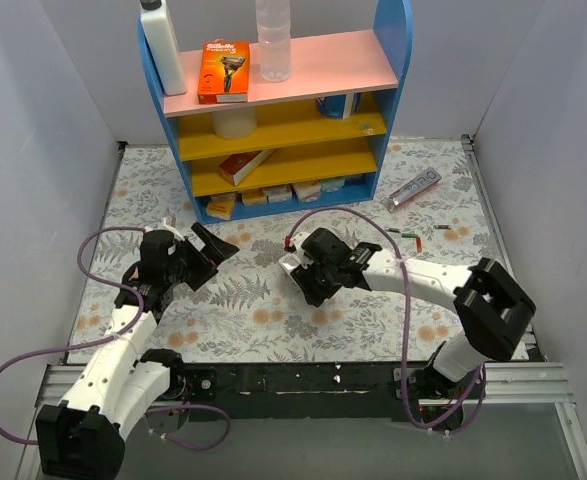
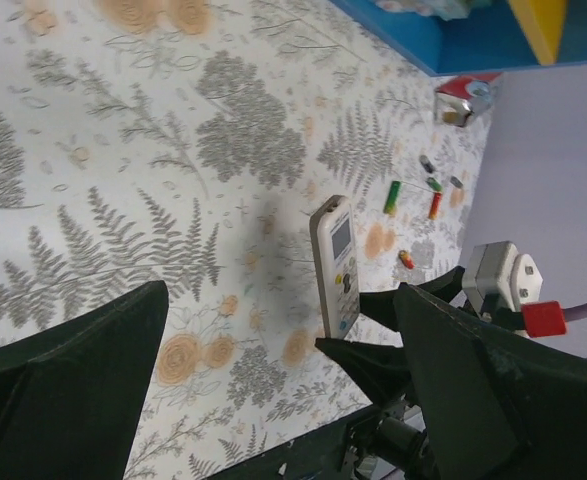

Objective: Load the batteries into the remote control
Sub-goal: Pick up the remote control from the center of the board, then adjust the remote control.

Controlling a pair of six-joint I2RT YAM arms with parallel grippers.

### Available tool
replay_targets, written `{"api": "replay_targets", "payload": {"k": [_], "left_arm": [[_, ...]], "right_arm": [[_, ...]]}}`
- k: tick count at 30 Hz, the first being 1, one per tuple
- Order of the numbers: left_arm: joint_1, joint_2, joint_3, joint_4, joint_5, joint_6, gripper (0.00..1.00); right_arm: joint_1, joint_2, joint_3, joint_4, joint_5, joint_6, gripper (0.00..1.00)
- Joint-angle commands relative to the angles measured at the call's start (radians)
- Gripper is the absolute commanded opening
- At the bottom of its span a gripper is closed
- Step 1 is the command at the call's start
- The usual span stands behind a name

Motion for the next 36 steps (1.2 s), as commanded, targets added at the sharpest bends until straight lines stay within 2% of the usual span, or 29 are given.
{"api": "replay_targets", "payload": {"k": [1, 9, 15, 27, 31, 36], "left_arm": [[-0.048, -0.022, -0.001, 0.194, 0.096, 0.013, 0.98], [-0.212, 0.003, -0.035, 0.53, 0.141, 0.042, 0.98], [-0.237, 0.001, -0.065, 0.703, 0.211, 0.048, 0.98], [-0.237, -0.048, -0.162, 0.879, 0.3, -0.066, 0.98], [-0.237, -0.027, -0.154, 0.889, 0.316, -0.067, 0.97], [-0.238, 0.01, -0.164, 0.954, 0.337, -0.108, 0.86]], "right_arm": [[0.003, -0.138, -0.035, 0.184, -0.179, 0.06, 0.12], [0.003, -0.291, -0.142, 0.5, -0.441, 0.209, 0.09], [-0.002, -0.334, -0.203, 0.707, -0.582, 0.329, 0.07], [-0.085, -0.359, -0.374, 1.149, -0.763, 0.602, 0.06], [-0.088, -0.35, -0.372, 1.178, -0.796, 0.619, 0.06], [-0.088, -0.337, -0.375, 1.217, -0.809, 0.639, 0.06]]}}
